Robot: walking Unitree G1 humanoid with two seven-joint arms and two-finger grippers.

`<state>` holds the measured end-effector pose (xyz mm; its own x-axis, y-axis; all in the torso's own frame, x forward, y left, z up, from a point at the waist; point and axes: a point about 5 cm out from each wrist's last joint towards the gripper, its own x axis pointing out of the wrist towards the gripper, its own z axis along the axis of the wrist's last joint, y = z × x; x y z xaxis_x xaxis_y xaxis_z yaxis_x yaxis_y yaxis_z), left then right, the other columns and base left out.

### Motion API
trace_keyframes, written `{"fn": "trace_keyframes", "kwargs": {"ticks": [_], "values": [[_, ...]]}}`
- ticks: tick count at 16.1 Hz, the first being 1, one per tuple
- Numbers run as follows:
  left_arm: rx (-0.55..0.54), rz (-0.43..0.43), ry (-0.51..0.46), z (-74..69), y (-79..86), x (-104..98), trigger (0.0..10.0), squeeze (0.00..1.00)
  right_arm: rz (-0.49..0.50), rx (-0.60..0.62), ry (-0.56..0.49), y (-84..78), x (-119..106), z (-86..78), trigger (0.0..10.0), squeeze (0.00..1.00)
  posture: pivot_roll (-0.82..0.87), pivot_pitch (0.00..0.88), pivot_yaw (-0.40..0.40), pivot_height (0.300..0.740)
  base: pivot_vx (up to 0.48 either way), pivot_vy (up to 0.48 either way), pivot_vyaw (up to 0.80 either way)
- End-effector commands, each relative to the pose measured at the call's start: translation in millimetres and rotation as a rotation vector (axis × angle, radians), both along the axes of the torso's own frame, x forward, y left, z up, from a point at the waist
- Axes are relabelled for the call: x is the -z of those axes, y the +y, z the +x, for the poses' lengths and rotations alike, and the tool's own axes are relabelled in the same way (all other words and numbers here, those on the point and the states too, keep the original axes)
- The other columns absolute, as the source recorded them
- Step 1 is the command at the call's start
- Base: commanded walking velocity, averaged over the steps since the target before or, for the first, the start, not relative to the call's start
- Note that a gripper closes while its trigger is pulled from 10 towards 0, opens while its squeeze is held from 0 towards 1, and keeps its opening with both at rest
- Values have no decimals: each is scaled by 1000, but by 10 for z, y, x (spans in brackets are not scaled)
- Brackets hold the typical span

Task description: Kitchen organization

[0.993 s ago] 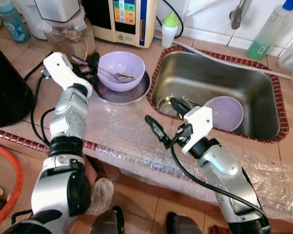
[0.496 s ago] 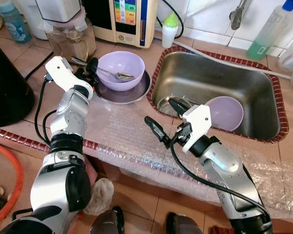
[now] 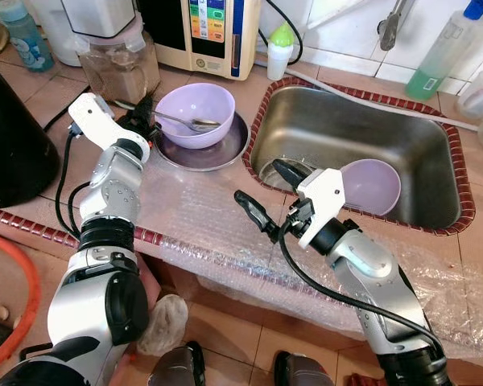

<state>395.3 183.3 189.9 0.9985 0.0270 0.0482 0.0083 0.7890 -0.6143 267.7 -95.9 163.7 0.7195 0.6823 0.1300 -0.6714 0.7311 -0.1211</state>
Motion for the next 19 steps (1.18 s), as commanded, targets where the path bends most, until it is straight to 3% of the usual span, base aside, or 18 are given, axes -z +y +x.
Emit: {"fn": "trace_keyframes", "kwargs": {"ticks": [1,6,10,14,16,17,18,19], "values": [[2,-1,-31,18,-1,-104,0,0,4,17,1,-29,6,35,10000,0,-98,124,-4,740,0,0,0],[4,17,-75,11,21,-197,0,0,-7,22,2,-58,23,180,10000,0,-77,90,14,740,0,0,0],[34,34,-102,12,-63,-264,0,0,-38,117,-38,-107,12,399,10000,0,-49,63,27,740,0,0,0],[115,201,-289,-67,-257,-564,0,0,-69,94,-57,-24,64,489,10000,0,-18,34,58,740,0,0,0],[192,277,-455,-153,-393,-840,0,0,-94,107,-90,18,76,543,10000,0,-6,16,62,740,0,0,0],[208,286,-478,-173,-422,-882,0,0,-94,100,-96,27,72,547,10000,0,1,8,61,740,0,0,0],[257,373,-507,-224,-516,-926,0,0,-69,92,-109,50,47,556,10000,0,8,0,57,740,0,0,0],[282,393,-513,-249,-555,-919,0,0,-51,101,-111,48,44,569,10000,0,12,0,53,740,0,0,0]]}}
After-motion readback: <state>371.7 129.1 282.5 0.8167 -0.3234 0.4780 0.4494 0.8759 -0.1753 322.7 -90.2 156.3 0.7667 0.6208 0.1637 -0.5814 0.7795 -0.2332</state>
